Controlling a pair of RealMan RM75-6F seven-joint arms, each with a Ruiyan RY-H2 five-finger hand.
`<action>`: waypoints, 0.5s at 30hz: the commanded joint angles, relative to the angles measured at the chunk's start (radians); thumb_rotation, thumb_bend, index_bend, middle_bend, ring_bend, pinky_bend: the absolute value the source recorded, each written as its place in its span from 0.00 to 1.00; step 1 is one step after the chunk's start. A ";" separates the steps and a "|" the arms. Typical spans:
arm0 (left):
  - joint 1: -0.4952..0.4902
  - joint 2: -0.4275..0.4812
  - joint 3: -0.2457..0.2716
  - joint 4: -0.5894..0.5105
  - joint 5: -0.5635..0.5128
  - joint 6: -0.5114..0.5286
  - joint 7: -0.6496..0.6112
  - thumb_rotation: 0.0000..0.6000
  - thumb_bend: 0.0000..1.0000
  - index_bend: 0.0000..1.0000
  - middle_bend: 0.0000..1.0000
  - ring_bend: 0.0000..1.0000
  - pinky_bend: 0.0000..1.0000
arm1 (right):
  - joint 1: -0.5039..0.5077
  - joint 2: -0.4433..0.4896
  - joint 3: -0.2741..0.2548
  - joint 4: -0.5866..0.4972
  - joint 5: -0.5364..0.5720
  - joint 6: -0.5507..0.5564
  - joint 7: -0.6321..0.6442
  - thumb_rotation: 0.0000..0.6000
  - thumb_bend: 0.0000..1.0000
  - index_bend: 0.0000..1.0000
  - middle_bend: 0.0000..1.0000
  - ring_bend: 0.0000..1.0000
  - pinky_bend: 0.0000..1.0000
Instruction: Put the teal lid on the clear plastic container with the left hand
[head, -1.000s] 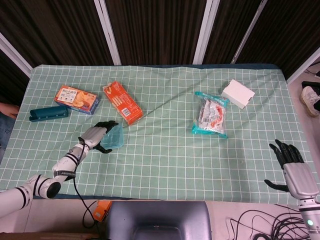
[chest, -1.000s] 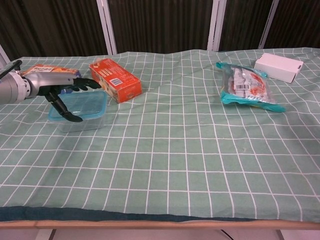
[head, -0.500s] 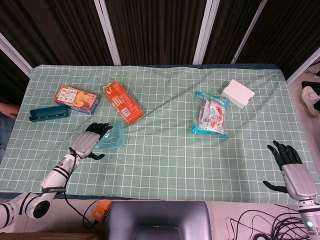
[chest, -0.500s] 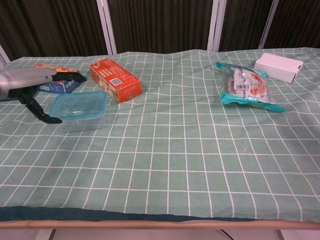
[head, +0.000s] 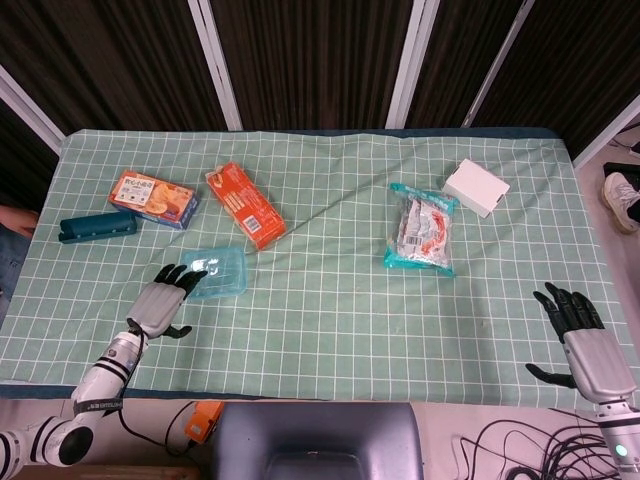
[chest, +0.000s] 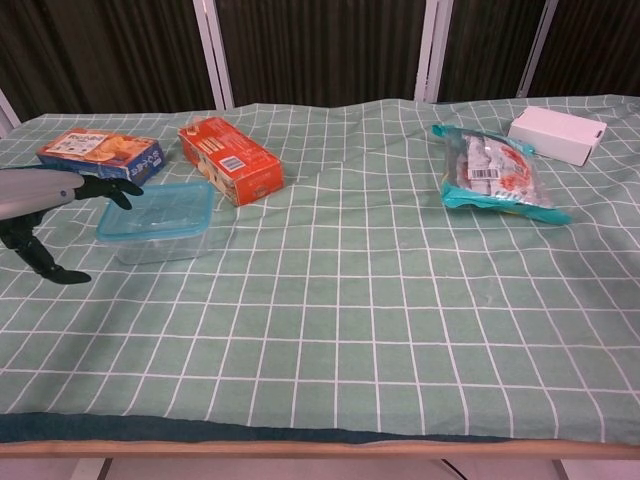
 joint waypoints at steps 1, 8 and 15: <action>0.003 0.002 0.005 -0.003 -0.004 -0.006 0.006 1.00 0.21 0.00 0.14 0.02 0.00 | 0.001 -0.001 0.000 0.000 0.000 -0.002 -0.002 1.00 0.15 0.00 0.00 0.00 0.00; 0.009 0.010 0.005 -0.012 -0.006 -0.006 0.016 1.00 0.21 0.00 0.17 0.04 0.00 | 0.005 -0.004 -0.001 -0.003 0.003 -0.012 -0.015 1.00 0.15 0.00 0.00 0.00 0.00; 0.013 0.019 0.010 -0.027 -0.011 -0.017 0.022 1.00 0.21 0.00 0.19 0.06 0.00 | 0.005 -0.006 0.000 -0.005 0.005 -0.012 -0.022 1.00 0.15 0.00 0.00 0.00 0.00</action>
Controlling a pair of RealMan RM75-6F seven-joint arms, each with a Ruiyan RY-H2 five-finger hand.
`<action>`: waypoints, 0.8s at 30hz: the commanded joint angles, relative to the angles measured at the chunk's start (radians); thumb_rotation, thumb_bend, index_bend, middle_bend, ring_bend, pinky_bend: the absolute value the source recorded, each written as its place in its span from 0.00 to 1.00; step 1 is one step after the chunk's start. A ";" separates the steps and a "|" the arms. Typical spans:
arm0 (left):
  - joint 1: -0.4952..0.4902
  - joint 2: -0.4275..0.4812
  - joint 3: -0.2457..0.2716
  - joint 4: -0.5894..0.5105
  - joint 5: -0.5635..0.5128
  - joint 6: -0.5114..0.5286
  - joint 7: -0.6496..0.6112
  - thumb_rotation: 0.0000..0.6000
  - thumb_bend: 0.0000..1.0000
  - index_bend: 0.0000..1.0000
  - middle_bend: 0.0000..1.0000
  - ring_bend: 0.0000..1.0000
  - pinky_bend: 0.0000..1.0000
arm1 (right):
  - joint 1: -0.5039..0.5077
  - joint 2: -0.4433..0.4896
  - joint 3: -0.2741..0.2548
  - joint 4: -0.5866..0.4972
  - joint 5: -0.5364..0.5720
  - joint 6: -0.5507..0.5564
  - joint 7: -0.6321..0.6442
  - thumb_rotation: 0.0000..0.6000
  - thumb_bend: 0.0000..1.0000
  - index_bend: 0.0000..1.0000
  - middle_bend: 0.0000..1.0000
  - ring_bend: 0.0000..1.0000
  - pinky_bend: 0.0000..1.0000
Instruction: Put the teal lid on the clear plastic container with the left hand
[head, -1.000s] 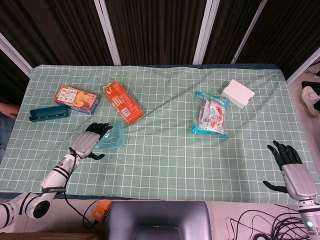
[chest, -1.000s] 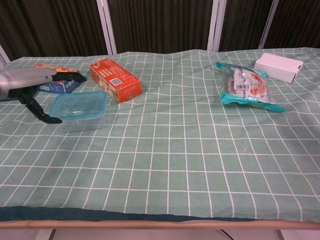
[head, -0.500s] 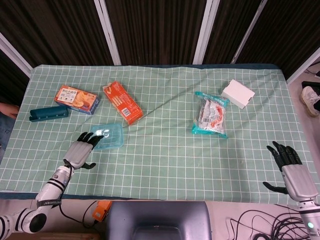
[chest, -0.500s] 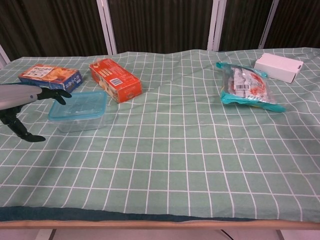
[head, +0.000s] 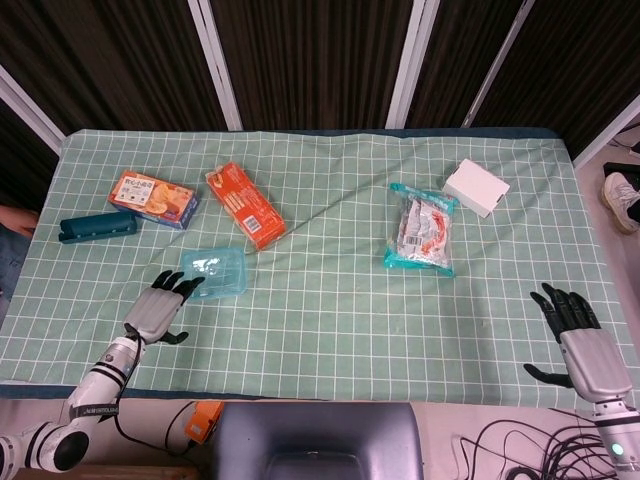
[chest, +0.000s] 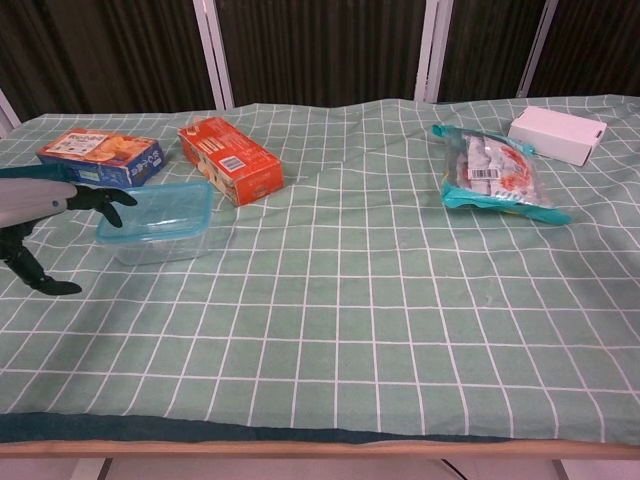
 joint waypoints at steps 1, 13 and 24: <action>-0.001 -0.001 0.000 0.001 -0.006 -0.007 0.004 1.00 0.21 0.00 0.20 0.06 0.00 | 0.000 0.000 0.000 -0.001 -0.001 0.001 -0.001 1.00 0.15 0.00 0.00 0.00 0.00; -0.005 -0.014 0.000 0.023 -0.022 -0.031 0.007 1.00 0.21 0.00 0.22 0.09 0.00 | -0.002 0.002 0.000 0.000 -0.002 0.005 0.003 1.00 0.15 0.00 0.00 0.00 0.00; 0.013 -0.007 -0.040 0.006 0.077 0.066 -0.040 1.00 0.22 0.00 0.20 0.07 0.00 | -0.004 0.003 -0.002 0.000 -0.005 0.009 0.005 1.00 0.15 0.00 0.00 0.00 0.00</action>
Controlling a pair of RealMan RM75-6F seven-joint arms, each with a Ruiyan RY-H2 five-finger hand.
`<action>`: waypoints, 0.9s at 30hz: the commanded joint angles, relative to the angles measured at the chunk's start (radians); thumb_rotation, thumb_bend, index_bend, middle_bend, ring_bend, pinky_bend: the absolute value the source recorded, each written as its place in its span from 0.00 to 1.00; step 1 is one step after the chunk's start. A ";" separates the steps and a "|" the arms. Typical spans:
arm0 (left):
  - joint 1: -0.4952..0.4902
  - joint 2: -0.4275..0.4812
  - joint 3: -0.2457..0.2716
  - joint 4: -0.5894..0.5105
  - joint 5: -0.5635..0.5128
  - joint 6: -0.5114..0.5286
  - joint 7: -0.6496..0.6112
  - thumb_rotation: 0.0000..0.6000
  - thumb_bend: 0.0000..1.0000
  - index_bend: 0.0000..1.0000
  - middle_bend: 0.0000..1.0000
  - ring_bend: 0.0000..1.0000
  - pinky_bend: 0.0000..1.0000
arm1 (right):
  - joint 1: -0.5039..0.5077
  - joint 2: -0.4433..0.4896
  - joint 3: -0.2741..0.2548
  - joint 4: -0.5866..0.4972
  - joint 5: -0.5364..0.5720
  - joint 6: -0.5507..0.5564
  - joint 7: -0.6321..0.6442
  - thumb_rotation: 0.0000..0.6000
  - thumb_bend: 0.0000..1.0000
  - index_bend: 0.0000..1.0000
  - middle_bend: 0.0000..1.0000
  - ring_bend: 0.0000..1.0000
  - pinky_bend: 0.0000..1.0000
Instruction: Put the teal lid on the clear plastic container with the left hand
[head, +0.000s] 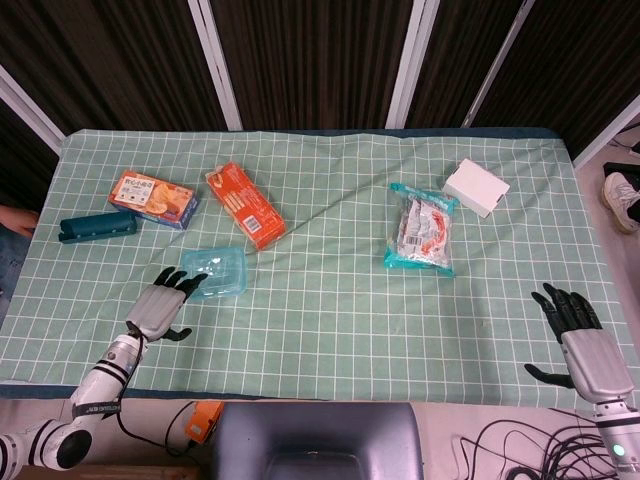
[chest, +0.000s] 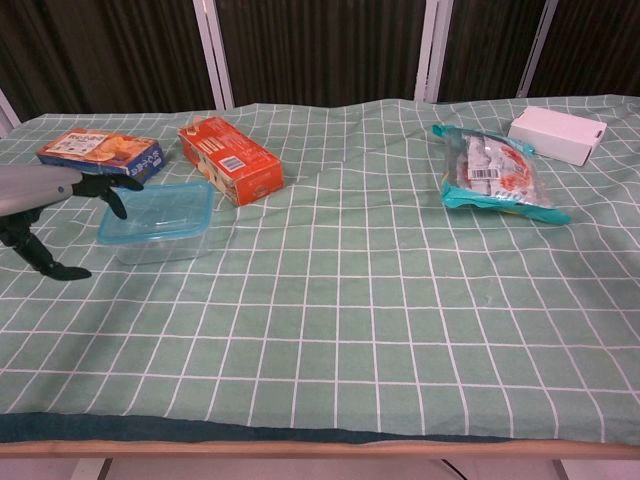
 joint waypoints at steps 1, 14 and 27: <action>0.007 0.006 -0.020 -0.004 0.040 0.036 -0.022 1.00 0.22 0.00 0.19 0.06 0.00 | -0.001 0.000 -0.001 0.000 -0.002 0.002 -0.001 1.00 0.15 0.00 0.00 0.00 0.00; -0.059 -0.024 -0.083 0.085 -0.105 -0.082 -0.030 1.00 0.25 0.00 0.18 0.03 0.00 | -0.002 0.003 0.000 0.001 -0.001 0.003 0.006 1.00 0.15 0.00 0.00 0.00 0.00; -0.101 -0.053 -0.083 0.137 -0.204 -0.122 0.031 1.00 0.32 0.00 0.19 0.04 0.00 | -0.003 0.006 -0.001 0.003 -0.003 0.005 0.014 1.00 0.15 0.00 0.00 0.00 0.00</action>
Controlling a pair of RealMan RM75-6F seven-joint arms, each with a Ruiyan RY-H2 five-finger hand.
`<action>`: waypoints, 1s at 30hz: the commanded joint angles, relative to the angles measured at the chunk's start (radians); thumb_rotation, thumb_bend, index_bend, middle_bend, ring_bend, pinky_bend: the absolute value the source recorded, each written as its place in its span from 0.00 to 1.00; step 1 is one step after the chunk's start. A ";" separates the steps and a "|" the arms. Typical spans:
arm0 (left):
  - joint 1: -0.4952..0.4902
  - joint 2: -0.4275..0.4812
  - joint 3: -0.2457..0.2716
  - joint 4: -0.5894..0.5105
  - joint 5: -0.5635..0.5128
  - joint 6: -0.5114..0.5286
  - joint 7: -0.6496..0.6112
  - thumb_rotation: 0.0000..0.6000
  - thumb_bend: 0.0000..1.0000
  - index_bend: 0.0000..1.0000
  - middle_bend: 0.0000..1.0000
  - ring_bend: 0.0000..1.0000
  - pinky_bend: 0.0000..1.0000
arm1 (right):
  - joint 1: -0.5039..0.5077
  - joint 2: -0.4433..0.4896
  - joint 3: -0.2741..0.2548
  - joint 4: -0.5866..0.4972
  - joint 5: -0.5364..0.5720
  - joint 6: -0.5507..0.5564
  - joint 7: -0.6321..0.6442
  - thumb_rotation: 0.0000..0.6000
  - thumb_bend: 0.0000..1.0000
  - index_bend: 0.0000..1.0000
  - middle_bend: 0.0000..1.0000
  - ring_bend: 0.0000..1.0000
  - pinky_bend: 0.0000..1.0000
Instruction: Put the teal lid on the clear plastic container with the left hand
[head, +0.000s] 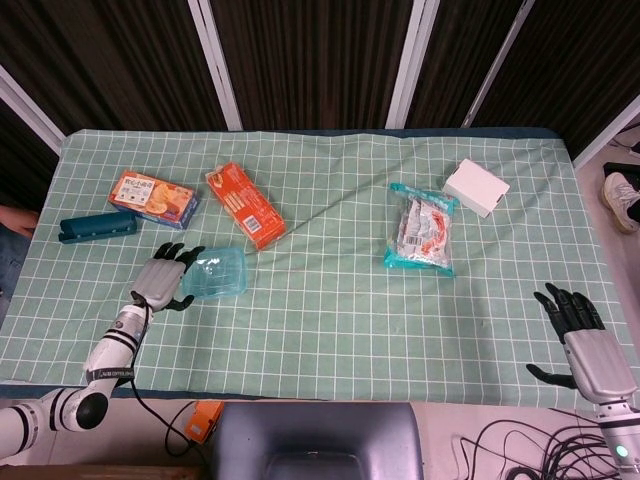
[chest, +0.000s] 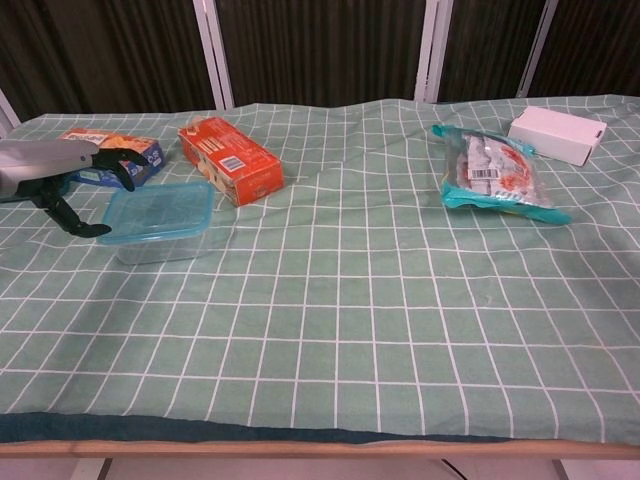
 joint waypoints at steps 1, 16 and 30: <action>-0.005 -0.005 0.001 0.009 -0.013 -0.007 0.003 1.00 0.32 0.00 0.19 0.04 0.00 | 0.000 0.000 0.000 0.001 0.000 0.000 0.000 1.00 0.15 0.00 0.00 0.00 0.00; -0.026 -0.005 0.016 0.018 -0.049 -0.033 0.015 1.00 0.33 0.00 0.19 0.04 0.00 | 0.000 0.000 0.003 -0.001 0.006 -0.001 -0.001 1.00 0.15 0.00 0.00 0.00 0.00; -0.049 -0.005 0.038 0.014 -0.087 -0.058 0.040 1.00 0.39 0.00 0.21 0.07 0.00 | -0.001 0.002 0.003 0.001 0.006 0.000 0.005 1.00 0.15 0.00 0.00 0.00 0.00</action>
